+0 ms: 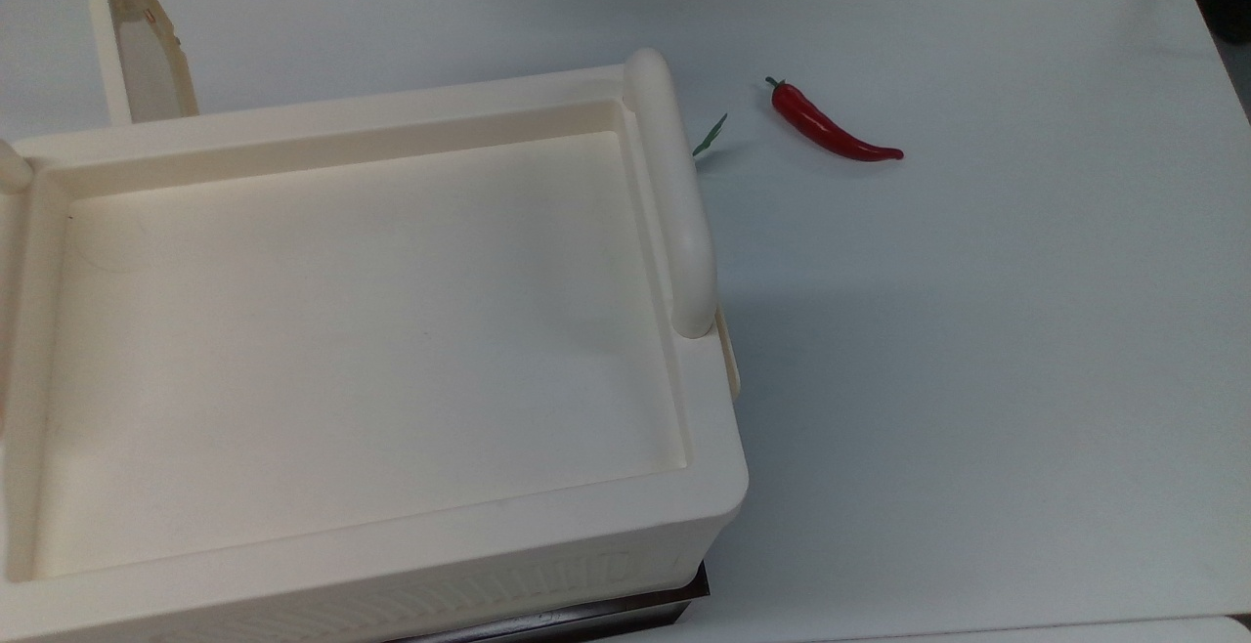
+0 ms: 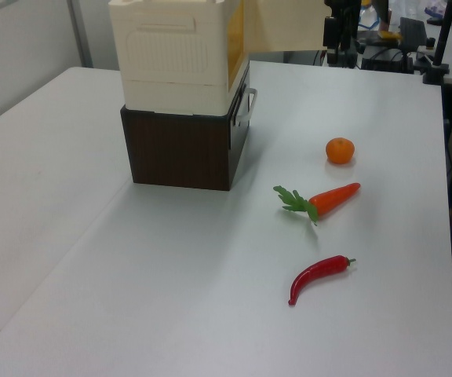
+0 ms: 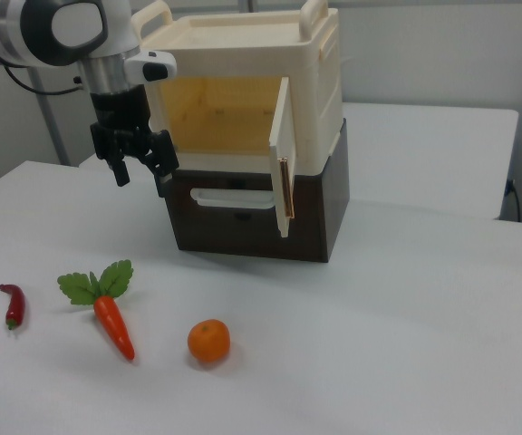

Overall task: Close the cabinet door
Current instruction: 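Move the gripper down toward the open cream cabinet door's edge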

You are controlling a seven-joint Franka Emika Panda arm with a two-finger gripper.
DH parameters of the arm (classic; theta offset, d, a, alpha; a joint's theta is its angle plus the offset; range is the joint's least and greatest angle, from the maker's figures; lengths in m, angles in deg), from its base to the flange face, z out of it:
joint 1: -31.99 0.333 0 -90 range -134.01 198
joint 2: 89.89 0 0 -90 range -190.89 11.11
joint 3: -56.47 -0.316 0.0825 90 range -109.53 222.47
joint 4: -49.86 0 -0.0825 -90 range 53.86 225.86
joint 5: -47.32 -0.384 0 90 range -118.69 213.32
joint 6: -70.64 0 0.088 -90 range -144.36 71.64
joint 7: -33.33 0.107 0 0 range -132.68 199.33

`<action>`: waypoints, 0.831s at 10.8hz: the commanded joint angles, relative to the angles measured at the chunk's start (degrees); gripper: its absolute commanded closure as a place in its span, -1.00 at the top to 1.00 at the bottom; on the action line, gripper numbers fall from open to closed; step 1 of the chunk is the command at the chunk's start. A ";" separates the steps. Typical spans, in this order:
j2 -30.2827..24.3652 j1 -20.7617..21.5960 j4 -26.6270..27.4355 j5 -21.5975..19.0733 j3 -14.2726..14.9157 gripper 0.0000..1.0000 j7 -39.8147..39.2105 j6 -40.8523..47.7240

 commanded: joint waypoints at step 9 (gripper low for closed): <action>0.06 0.62 0.16 -0.32 1.76 1.00 -0.06 -2.49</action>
